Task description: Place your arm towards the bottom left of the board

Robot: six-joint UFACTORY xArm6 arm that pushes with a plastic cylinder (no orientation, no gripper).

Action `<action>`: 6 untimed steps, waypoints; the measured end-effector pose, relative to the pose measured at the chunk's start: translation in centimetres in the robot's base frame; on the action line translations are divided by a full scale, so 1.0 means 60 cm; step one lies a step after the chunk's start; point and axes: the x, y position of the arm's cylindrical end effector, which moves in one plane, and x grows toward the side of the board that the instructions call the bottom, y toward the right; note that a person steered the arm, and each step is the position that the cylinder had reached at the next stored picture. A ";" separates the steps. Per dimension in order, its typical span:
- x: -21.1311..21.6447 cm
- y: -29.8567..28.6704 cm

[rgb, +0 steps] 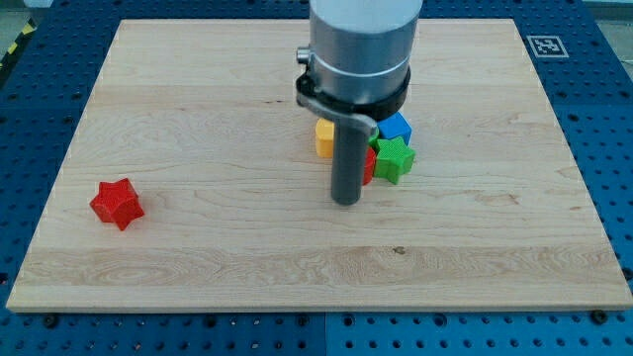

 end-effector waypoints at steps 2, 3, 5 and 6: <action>0.033 -0.031; 0.033 -0.031; 0.093 -0.118; 0.099 -0.239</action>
